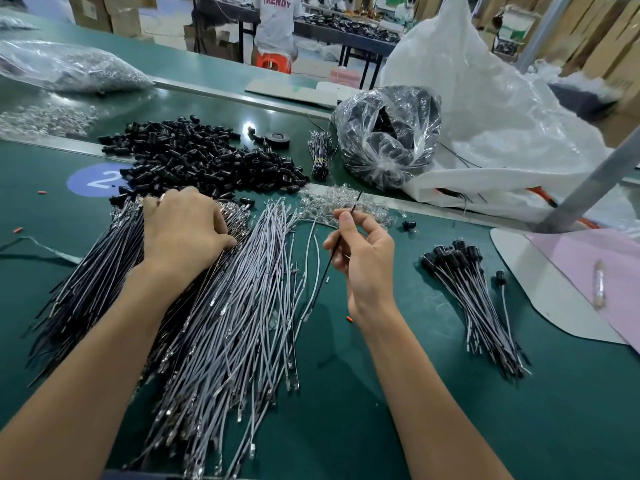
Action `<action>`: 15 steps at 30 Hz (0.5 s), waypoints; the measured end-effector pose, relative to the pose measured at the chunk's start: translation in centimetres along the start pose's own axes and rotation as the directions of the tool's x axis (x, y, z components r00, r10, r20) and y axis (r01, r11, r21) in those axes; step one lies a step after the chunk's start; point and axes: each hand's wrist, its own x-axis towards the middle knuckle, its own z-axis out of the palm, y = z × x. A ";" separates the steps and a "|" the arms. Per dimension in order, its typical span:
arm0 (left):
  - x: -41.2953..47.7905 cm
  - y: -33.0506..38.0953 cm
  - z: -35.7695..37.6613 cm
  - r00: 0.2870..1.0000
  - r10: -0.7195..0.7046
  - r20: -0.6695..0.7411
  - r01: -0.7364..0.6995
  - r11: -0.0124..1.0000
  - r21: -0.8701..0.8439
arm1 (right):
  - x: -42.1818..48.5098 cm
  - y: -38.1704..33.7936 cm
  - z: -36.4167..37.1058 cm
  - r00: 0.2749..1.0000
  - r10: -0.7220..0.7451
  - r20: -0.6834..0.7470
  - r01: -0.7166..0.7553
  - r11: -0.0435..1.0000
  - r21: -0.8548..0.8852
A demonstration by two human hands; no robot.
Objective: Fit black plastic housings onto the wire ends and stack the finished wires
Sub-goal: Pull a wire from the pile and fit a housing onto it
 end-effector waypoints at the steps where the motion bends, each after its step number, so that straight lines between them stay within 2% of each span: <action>1: -0.1 0.1 0.0 1.000 0.027 -0.003 -0.027 1.000 -0.001 | 0.0 0.0 0.0 1.000 -0.002 0.003 0.002 1.000 -0.012; 4: -0.4 0.6 0.0 0.989 0.139 0.056 -0.136 0.989 -0.061 | -0.1 0.0 0.0 1.000 -0.013 0.009 0.013 0.999 -0.041; 6: -0.5 0.9 0.1 0.978 0.170 0.117 -0.167 0.985 -0.038 | -0.1 0.0 0.0 1.000 -0.019 0.013 0.019 0.998 -0.055; 8: -0.6 1.2 0.2 0.974 0.162 0.161 -0.169 0.985 0.034 | -0.2 0.0 0.0 0.999 -0.027 0.021 0.028 0.997 -0.071; 15: -0.8 1.7 0.3 0.977 0.105 0.186 -0.141 0.971 0.191 | -0.5 -0.1 0.1 0.999 -0.034 0.039 0.038 0.993 -0.110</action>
